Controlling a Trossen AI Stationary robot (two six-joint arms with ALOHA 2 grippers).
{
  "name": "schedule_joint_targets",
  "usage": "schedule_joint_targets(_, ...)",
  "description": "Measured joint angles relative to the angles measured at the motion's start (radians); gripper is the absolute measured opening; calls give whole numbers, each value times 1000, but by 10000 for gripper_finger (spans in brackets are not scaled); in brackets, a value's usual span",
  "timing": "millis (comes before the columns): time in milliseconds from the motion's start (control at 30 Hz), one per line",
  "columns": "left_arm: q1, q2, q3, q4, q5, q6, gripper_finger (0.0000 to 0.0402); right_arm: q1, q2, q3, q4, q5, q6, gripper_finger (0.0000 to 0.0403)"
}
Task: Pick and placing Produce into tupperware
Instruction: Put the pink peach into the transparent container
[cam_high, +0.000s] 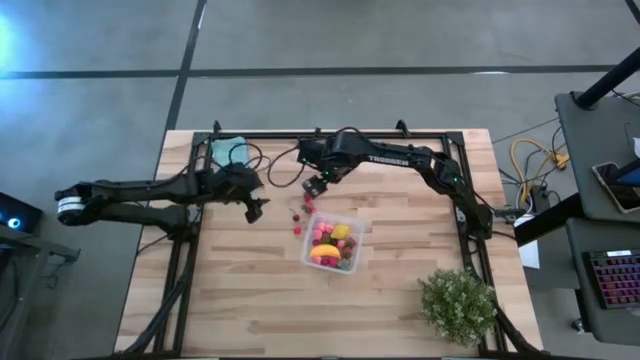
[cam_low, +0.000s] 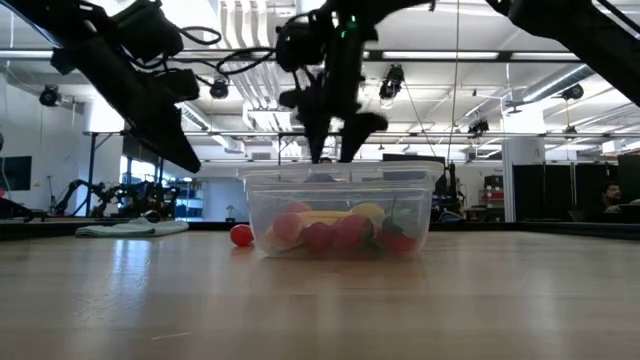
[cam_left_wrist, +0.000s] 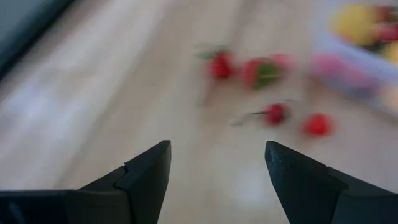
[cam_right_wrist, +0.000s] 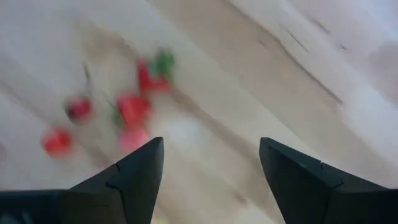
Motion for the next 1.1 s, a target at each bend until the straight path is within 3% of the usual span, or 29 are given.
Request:
schedule_joint_targets(133, -2, 64, -18, 136, 165, 105, 246, 65, -4, 82, -181, 25, -91, 256)
schedule_joint_targets(500, -7, 279, -10, 387, 264, 404, 246, 250, -76, 44, -298, 71, -26, 251)
schedule_joint_targets(800, -27, 483, 37, 568, 305, 504, 246, 369, -193, -115, -298, 112, 192, 237)
schedule_joint_targets(1100, -38, 614, 128, 582, 292, 657, 246, 524, -343, -294, -278, 184, 518, 237)
